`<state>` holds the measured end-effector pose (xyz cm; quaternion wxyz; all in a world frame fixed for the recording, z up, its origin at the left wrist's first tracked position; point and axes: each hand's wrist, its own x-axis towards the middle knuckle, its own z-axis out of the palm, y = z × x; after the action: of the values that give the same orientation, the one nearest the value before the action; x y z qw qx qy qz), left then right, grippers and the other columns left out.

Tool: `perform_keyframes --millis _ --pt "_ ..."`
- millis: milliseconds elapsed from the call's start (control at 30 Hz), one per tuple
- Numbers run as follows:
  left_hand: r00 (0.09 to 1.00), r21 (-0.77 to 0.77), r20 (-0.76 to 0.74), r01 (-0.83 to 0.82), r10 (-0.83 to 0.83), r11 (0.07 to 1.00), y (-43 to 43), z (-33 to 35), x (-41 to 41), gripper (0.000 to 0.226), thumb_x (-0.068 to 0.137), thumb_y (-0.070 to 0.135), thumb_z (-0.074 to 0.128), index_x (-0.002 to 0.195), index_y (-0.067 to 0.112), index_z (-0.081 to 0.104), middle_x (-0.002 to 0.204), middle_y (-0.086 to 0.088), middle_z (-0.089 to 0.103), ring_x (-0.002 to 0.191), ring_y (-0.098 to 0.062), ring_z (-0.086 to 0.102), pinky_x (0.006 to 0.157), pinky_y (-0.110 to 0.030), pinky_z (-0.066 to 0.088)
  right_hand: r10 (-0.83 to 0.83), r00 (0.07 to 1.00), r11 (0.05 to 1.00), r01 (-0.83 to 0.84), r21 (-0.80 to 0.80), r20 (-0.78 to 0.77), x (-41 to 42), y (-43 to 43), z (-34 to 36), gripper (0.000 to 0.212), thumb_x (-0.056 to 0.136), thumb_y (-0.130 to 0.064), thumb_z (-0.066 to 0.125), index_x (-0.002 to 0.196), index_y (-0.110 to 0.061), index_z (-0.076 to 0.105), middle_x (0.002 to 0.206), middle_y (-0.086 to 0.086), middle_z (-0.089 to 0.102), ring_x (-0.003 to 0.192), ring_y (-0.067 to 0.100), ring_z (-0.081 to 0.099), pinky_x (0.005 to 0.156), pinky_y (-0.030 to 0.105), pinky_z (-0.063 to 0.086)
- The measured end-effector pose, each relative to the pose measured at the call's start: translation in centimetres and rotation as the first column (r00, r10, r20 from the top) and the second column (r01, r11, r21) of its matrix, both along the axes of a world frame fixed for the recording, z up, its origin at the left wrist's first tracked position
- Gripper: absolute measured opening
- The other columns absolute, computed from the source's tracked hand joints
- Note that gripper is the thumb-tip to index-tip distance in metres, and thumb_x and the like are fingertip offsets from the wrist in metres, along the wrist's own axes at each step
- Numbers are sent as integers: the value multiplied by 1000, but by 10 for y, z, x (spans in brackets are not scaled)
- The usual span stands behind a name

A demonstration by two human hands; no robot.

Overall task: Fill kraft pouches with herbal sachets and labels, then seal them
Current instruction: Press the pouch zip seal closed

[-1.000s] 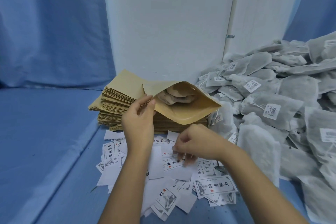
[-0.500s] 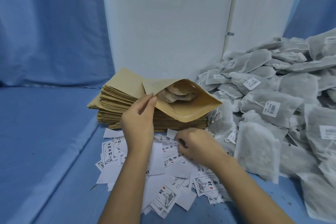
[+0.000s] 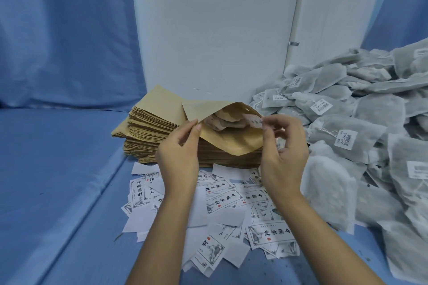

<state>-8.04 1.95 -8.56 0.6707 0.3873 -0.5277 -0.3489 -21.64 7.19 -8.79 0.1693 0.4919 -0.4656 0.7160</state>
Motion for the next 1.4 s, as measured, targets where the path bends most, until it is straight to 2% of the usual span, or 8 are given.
perform_keyframes --millis 233,367,567,800,933,1067,1233,1400 --pt "999 -14 -35 -2 2 1000 1 -2 -4 15 89 18 65 98 29 70 105 6 70 74 0 67 74 -23 56 -72 875 893 271 359 -480 -8 -8 -6 11 84 1 63 90 -7 68 87 5 67 85 23 58 73 32 46" --pt "986 -195 123 -87 112 977 6 -5 -9 21 89 12 64 108 8 71 114 9 59 102 5 59 86 -17 52 -97 847 758 403 513 -523 -4 -26 5 17 87 -7 58 95 -12 72 93 2 68 90 24 54 65 34 42" --pt "927 -370 269 -150 260 917 10 -6 -15 18 87 15 67 104 10 74 92 -2 58 74 -11 56 66 -22 46 -78 892 612 395 685 -445 8 -60 22 26 88 -6 49 104 -8 69 106 15 59 98 36 56 76 34 44" --pt "982 -181 131 -108 133 978 6 -2 -12 21 85 17 69 103 8 73 89 4 65 76 9 57 69 -5 43 -27 920 577 333 746 -390 3 -55 17 29 88 -7 44 100 -10 71 94 16 67 91 36 58 70 33 44" --pt "997 -58 46 -52 54 997 8 1 -11 21 84 32 68 94 15 75 87 7 69 77 4 62 67 -8 45 -118 965 771 237 591 -233 12 -37 7 26 90 -17 45 103 -18 68 96 1 68 89 22 60 72 33 46" --pt "945 208 -322 125 -52 970 5 8 -14 12 87 25 67 78 18 70 80 3 72 60 -1 66 52 -12 48 89 993 915 -53 401 -72 26 -19 -1 38 87 -38 42 61 -13 53 54 -2 51 52 13 43 53 33 31" --pt "824 366 -539 416 -175 832 3 14 -10 13 81 6 71 83 7 58 55 -1 59 38 -7 49 38 -15 40 334 923 582 -363 728 193 44 -22 -9 71 84 -68 29 42 -16 54 42 1 53 43 10 46 58 34 41" --pt "899 512 -291 435 -327 741 1 13 -6 23 82 11 65 61 9 56 47 0 50 36 -8 36 33 -15 27 305 570 549 -760 348 763 53 -27 -5 54 91 -53 47 51 -18 54 43 -5 51 32 4 40 38 15 30"
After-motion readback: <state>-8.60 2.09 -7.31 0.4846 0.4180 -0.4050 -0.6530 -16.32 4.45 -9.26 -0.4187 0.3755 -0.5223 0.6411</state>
